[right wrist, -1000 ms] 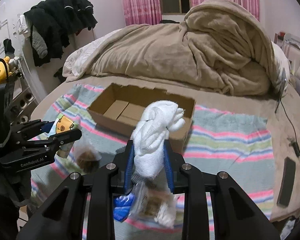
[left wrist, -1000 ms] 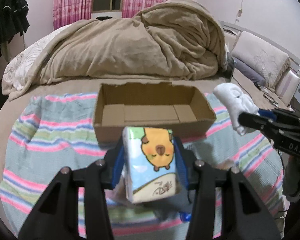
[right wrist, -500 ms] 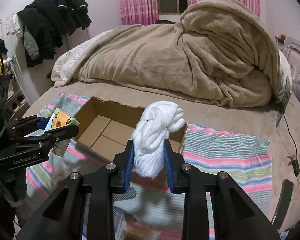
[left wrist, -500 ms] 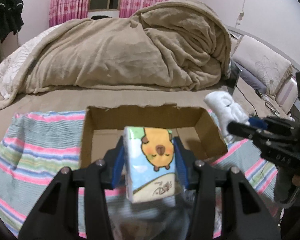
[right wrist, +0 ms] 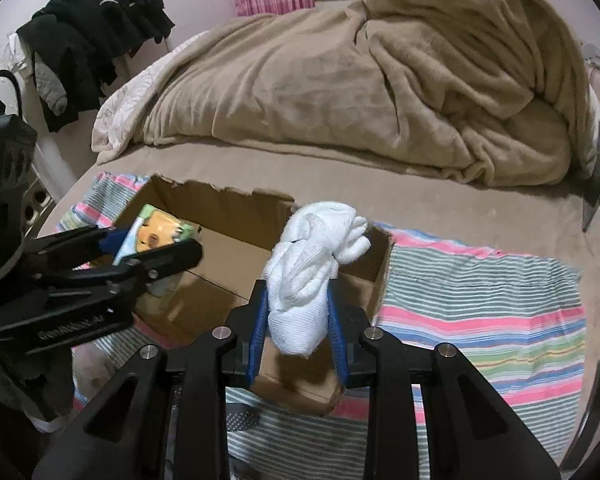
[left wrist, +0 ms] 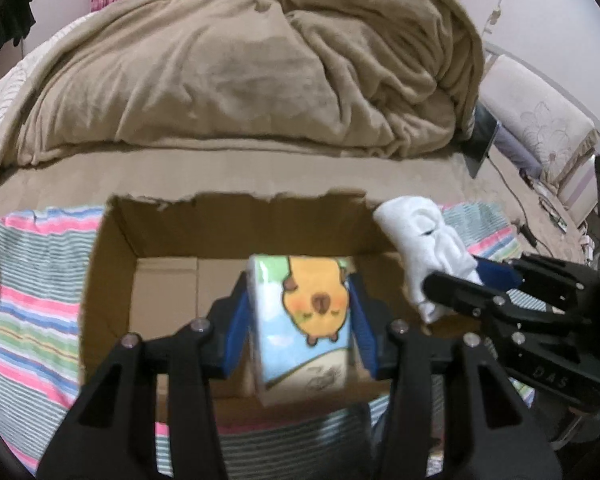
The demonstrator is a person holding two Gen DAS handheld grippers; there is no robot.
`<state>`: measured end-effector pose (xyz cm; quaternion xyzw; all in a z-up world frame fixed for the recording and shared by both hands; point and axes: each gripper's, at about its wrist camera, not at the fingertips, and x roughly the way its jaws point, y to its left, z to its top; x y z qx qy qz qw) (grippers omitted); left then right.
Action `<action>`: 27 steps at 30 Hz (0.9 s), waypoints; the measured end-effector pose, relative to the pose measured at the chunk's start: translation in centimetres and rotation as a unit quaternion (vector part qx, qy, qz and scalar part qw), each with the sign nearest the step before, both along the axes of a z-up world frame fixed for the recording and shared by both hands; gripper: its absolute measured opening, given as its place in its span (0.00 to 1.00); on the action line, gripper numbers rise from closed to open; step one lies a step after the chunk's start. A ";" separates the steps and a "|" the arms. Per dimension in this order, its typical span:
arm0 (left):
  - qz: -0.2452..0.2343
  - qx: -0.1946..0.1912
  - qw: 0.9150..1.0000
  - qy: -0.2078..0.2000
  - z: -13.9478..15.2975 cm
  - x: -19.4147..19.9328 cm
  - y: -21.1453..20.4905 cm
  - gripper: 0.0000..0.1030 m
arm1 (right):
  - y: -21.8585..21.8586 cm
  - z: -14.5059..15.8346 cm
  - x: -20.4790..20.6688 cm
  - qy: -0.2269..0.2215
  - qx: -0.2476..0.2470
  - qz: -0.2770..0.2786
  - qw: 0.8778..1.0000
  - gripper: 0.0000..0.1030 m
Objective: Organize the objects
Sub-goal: 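Carry both items to the cardboard box and open both tools inside it, then grasp the clear snack bag with left tool while right tool grasps cotton swab bag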
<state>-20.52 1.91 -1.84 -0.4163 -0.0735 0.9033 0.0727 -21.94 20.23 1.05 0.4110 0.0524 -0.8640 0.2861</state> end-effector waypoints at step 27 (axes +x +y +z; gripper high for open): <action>0.019 -0.026 0.999 0.040 4.7 8.4 0.6 0.68 | 2.4 4.5 6.3 0.059 -0.027 -0.019 0.998 0.70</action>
